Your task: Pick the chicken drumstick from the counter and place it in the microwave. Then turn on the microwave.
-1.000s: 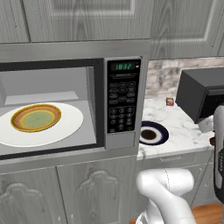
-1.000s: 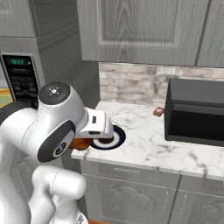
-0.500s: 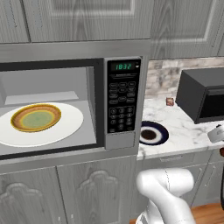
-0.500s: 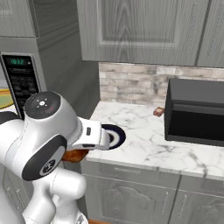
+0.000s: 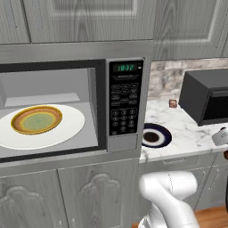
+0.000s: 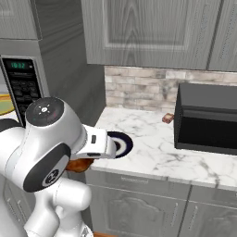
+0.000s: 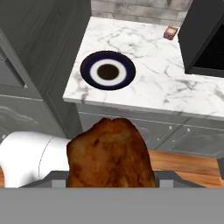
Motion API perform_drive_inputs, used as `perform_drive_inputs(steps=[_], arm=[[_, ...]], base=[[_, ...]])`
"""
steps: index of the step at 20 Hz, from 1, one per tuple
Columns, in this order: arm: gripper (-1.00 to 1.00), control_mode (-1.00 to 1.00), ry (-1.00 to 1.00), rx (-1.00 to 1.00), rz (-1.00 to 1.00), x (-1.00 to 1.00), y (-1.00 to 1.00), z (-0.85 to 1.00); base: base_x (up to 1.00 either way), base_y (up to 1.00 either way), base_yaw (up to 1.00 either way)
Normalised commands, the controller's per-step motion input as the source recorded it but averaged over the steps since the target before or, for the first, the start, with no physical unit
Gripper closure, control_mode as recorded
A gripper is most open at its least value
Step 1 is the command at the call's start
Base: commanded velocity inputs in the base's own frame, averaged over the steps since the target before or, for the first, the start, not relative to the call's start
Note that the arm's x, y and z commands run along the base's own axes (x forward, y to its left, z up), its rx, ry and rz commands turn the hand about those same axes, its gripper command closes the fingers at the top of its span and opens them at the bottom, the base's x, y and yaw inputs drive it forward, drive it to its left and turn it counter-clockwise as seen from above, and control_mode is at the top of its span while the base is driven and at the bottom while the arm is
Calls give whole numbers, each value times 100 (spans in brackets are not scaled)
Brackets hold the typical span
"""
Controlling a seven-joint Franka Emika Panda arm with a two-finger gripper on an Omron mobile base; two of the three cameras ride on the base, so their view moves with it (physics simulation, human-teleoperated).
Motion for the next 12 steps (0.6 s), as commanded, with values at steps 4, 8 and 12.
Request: perform_drive_inputs(steps=[4, 8, 12], arm=[[100, 100, 0, 0, 0, -1, 0, 0], [100, 100, 0, 0, 0, 0, 0, 0], [100, 100, 0, 0, 0, 0, 0, 0]], base=[[-1, 0, 0], [-28, 0, 1], [-38, 19, 16]])
